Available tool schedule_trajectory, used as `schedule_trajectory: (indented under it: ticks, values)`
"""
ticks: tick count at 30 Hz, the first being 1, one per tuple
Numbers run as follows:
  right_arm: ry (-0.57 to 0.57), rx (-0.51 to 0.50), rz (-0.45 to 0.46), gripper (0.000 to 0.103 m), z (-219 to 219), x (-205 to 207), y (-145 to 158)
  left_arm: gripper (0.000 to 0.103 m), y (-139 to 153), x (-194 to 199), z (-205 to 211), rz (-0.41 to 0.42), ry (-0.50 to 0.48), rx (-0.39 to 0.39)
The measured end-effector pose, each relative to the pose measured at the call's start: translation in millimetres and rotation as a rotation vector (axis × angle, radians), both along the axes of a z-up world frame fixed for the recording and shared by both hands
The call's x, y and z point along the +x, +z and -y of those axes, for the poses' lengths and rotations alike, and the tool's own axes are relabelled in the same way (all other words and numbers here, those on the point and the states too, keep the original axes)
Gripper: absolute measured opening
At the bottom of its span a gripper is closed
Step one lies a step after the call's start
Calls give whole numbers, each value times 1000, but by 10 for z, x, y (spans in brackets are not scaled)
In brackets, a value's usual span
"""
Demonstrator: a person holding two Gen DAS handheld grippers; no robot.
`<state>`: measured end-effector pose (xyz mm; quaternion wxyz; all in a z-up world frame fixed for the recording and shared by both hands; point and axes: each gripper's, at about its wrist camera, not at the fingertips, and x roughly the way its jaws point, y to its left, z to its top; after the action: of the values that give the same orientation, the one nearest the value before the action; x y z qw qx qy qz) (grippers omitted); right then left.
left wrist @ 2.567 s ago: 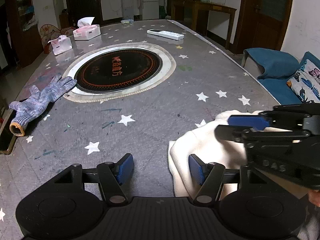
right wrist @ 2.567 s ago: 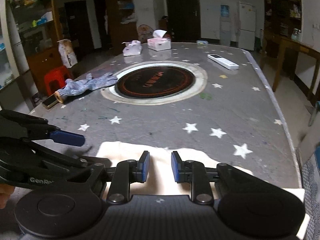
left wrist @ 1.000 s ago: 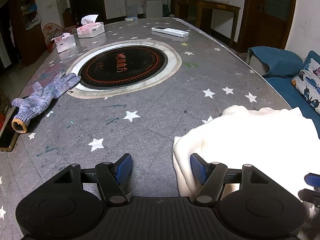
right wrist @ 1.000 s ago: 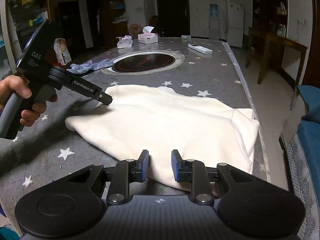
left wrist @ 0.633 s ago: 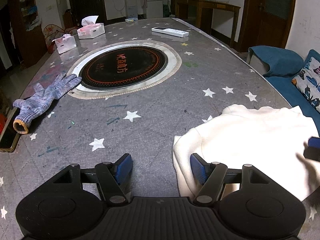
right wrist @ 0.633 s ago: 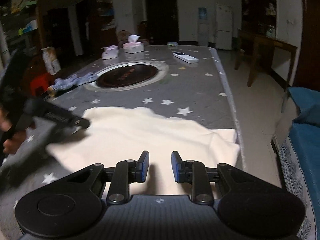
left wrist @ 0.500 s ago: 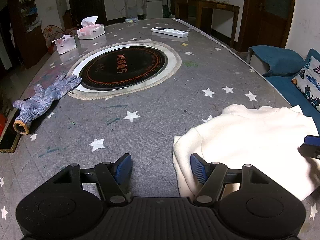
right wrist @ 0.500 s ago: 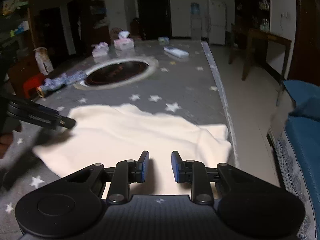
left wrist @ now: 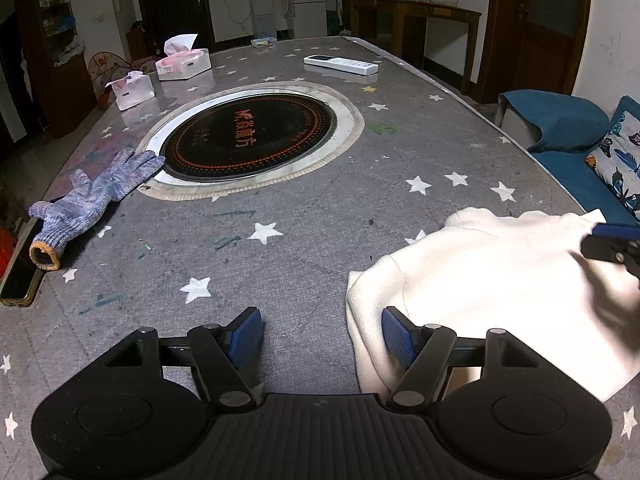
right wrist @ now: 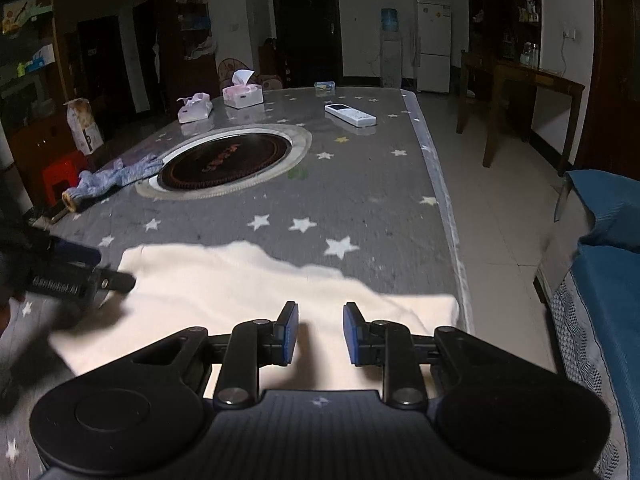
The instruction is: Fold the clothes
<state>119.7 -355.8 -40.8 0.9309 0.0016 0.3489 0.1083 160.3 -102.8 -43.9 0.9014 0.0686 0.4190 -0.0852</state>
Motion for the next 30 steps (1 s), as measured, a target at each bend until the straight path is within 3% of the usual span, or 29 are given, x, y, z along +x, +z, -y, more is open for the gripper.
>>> schedule_trajectory:
  ticks: [8, 13, 25, 30]
  values:
    - [-40, -17, -57, 23, 32, 220, -200, 75, -7, 9, -14, 0, 2, 0]
    - [-49, -19, -49, 23, 45, 213, -158, 75, -2, 5, -15, 2, 5, 3]
    - [96, 15, -24, 28, -336, -150, -37, 75, 68, -68, 20, 19, -6, 6]
    - [133, -45, -28, 31, -507, -284, -121, 78, 126, -133, 42, 40, -15, 13]
